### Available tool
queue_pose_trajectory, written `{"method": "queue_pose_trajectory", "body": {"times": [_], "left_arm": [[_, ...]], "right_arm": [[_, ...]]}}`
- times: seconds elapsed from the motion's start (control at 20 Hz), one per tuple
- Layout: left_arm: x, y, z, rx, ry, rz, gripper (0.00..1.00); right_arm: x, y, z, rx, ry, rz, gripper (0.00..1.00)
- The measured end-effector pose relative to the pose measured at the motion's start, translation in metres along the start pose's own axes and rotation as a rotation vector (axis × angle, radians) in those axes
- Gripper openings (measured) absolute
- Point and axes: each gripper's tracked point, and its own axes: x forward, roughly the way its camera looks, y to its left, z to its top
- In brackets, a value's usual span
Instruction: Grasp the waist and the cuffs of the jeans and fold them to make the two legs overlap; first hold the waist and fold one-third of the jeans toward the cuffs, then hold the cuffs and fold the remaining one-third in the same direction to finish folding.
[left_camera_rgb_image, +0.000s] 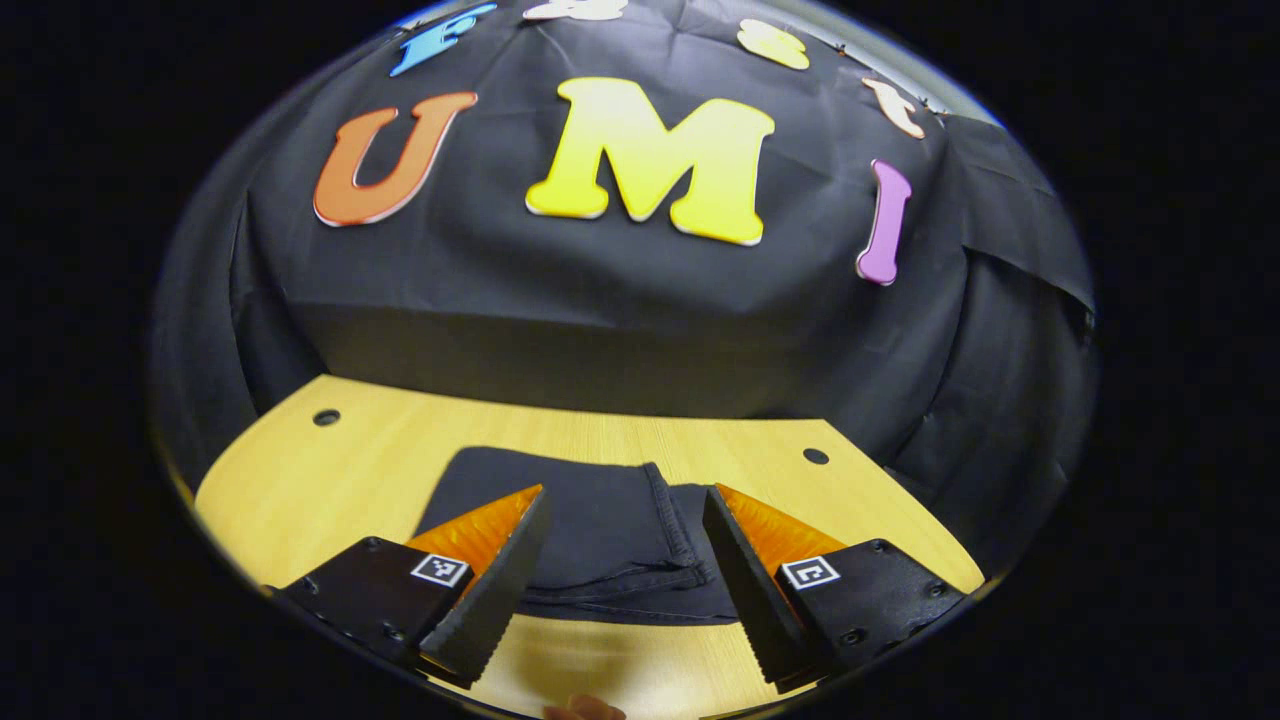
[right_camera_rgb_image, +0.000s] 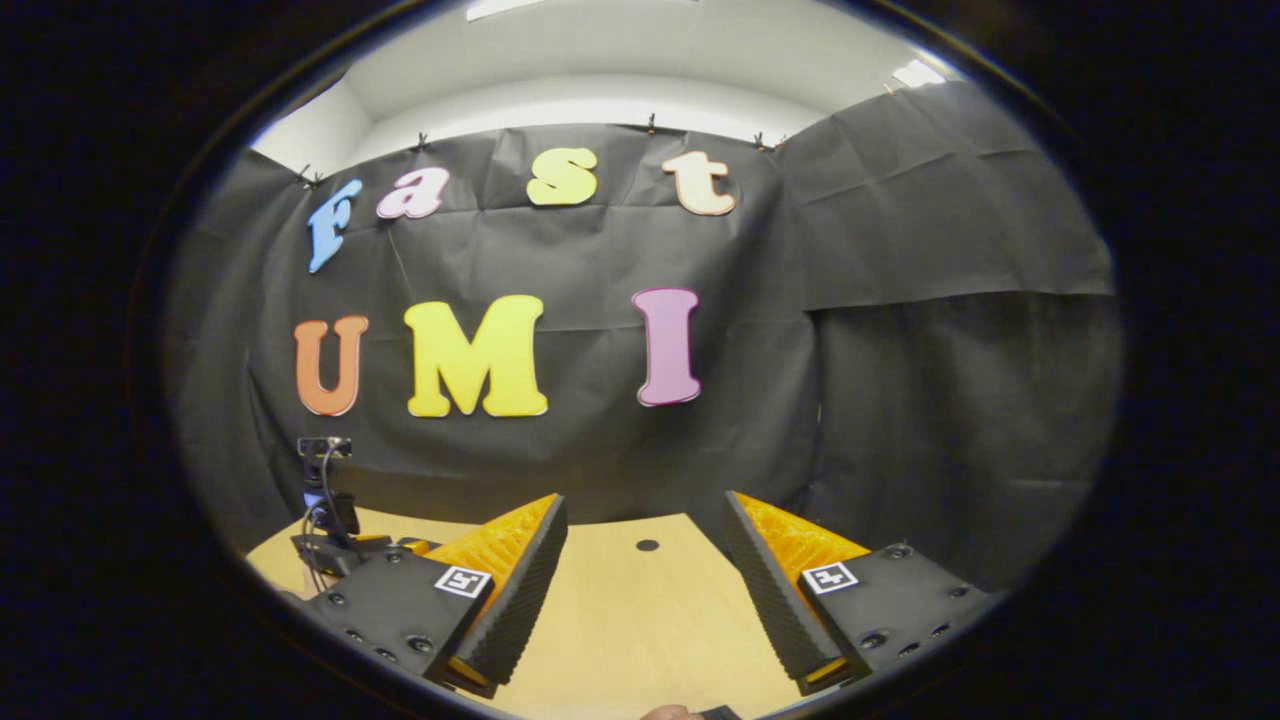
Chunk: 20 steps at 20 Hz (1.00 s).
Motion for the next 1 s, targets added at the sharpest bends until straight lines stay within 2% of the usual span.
{"method": "queue_pose_trajectory", "body": {"times": [0.1, 0.15, 0.25, 0.3, 0.35, 0.4, 0.45, 0.55, 0.65, 0.85, 1.0], "left_arm": [[-0.035, 0.017, 0.023, -0.001, -0.054, 0.02, 0.98], [-0.051, 0.025, 0.033, -0.004, -0.076, 0.03, 0.98], [-0.085, 0.045, 0.052, 0.005, -0.124, 0.06, 0.99], [-0.101, 0.056, 0.058, 0.013, -0.143, 0.078, 0.98], [-0.117, 0.066, 0.063, 0.025, -0.162, 0.092, 0.99], [-0.128, 0.073, 0.066, 0.037, -0.174, 0.109, 0.99], [-0.14, 0.082, 0.07, 0.062, -0.188, 0.133, 0.98], [-0.162, 0.092, 0.083, 0.114, -0.233, 0.156, 0.98], [-0.172, 0.093, 0.085, 0.116, -0.241, 0.156, 0.98], [-0.177, 0.084, 0.08, 0.086, -0.235, 0.132, 0.98], [-0.179, 0.083, 0.074, 0.096, -0.229, 0.131, 0.98]], "right_arm": [[0.011, 0.021, -0.007, 0.026, -0.002, 0.05, 0.97], [0.016, 0.034, -0.009, 0.037, -0.005, 0.074, 0.93], [0.026, 0.058, -0.016, 0.058, -0.01, 0.122, 0.92], [0.033, 0.069, -0.02, 0.073, -0.011, 0.142, 0.97], [0.037, 0.083, -0.023, 0.089, -0.012, 0.154, 0.97], [0.042, 0.096, -0.028, 0.107, -0.011, 0.169, 0.92], [0.043, 0.112, -0.031, 0.123, -0.015, 0.18, 0.98], [0.046, 0.137, -0.035, 0.13, -0.053, 0.189, 0.98], [0.046, 0.162, -0.041, 0.09, -0.07, 0.174, 0.98], [0.041, 0.182, -0.067, -0.008, -0.069, 0.226, 0.98], [0.039, 0.185, -0.074, 0.024, -0.042, 0.246, 0.98]]}}
